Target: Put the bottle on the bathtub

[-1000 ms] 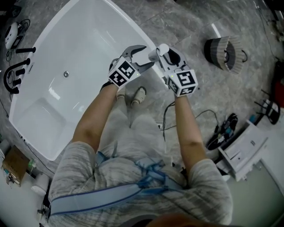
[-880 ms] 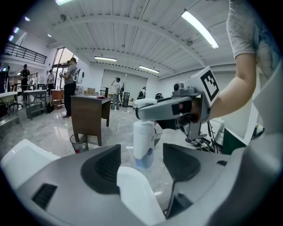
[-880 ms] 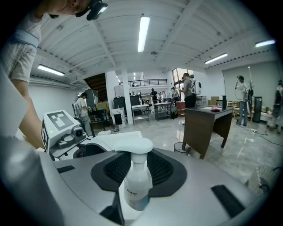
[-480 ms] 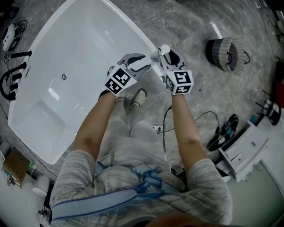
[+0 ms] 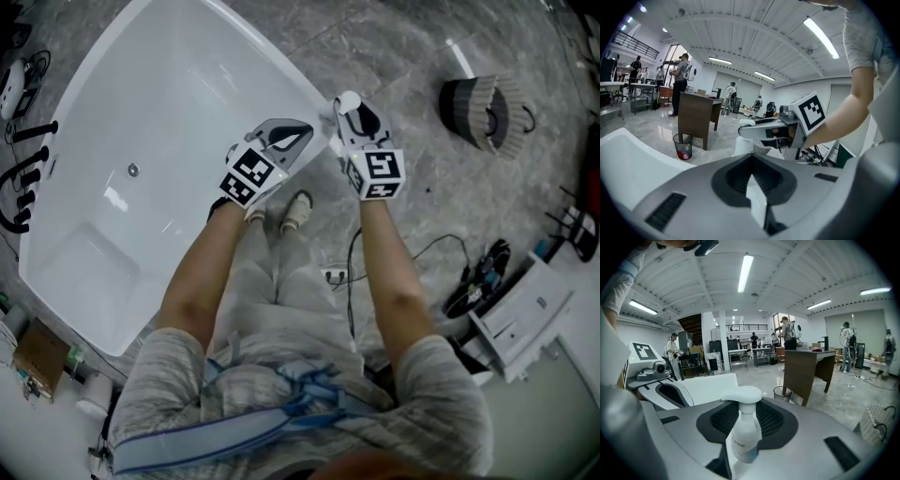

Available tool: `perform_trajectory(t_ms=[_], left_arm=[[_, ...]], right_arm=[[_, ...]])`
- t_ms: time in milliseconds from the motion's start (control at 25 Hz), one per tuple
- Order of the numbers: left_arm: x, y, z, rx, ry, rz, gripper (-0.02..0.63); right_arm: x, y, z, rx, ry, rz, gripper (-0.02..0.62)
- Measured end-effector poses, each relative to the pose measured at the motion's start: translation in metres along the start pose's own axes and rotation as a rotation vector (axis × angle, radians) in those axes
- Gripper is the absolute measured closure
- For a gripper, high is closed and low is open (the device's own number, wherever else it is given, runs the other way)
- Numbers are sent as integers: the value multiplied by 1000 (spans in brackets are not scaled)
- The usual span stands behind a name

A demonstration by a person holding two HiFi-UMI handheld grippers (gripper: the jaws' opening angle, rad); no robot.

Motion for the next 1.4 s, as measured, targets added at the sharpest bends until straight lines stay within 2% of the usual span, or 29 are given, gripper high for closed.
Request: perform_trajectory(t_ms=[680, 880, 1400], left_arm=[[-16, 14, -2, 3, -19, -2, 603], [-15, 15, -5, 9, -21, -17, 603], [-21, 17, -9, 7, -44, -20, 603]], right_arm=[[-33, -5, 8, -44, 2, -34, 476], [-36, -9, 13, -31, -38, -34, 476], [-40, -7, 21, 13, -12, -20, 476]])
Point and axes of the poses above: the fingertips, and each gripper's own axes: y forward along the fingers, z to its left, x out of its top, the point moved 8 cm from there along -y, backward along the fingers, and after that the axes turned 15 degrees about z, right-handed, at the moved point
